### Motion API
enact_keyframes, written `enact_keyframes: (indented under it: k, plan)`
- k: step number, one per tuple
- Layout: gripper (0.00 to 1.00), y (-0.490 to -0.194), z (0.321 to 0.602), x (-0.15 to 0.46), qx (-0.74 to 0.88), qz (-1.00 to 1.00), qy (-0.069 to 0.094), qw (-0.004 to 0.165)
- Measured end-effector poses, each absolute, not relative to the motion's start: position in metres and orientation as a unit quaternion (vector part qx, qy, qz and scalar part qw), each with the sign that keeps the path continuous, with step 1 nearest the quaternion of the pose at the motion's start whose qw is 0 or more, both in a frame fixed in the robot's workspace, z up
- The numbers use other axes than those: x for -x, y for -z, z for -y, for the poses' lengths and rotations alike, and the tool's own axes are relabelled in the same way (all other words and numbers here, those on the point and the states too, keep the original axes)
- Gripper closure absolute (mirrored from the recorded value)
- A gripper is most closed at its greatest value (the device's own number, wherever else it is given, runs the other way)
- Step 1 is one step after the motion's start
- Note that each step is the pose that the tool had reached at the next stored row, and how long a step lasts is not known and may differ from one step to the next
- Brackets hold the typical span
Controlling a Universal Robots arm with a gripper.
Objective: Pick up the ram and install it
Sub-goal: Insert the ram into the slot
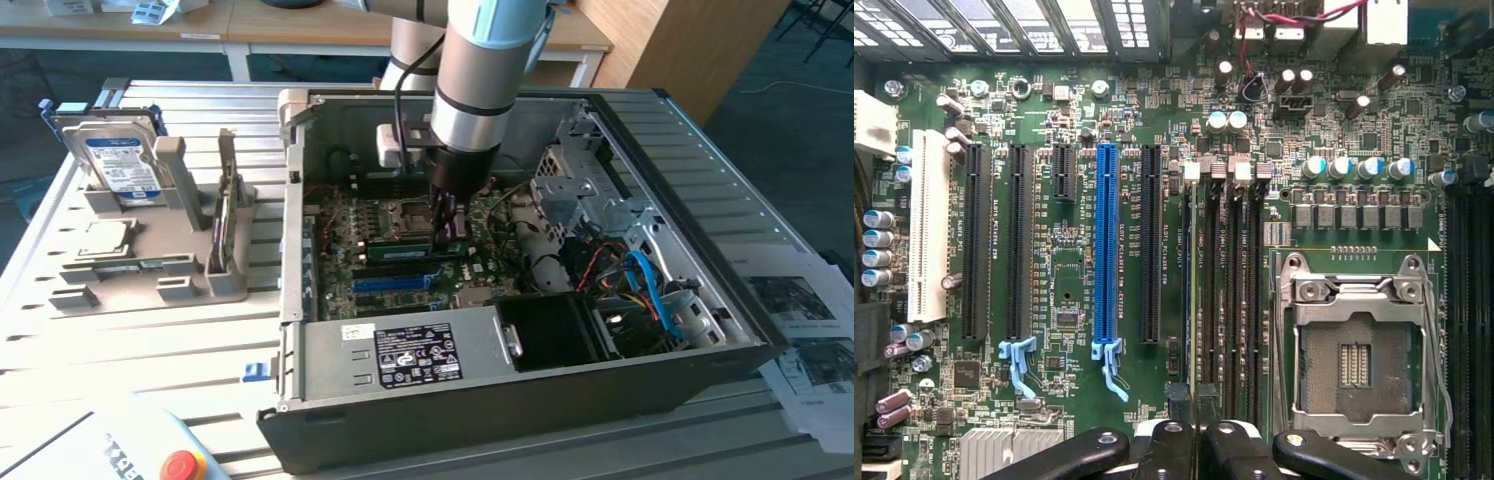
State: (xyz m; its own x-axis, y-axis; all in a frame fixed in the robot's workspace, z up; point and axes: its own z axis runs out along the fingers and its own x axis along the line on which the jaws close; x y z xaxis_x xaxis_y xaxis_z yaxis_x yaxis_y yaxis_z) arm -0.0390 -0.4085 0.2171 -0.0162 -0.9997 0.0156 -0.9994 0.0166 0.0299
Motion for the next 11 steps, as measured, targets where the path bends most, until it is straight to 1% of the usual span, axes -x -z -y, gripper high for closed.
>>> enact_keyframes:
  k: [11]
  plan:
    - [0.88,-0.2166,0.4084,0.039,-0.701,0.713,0.005,0.016]
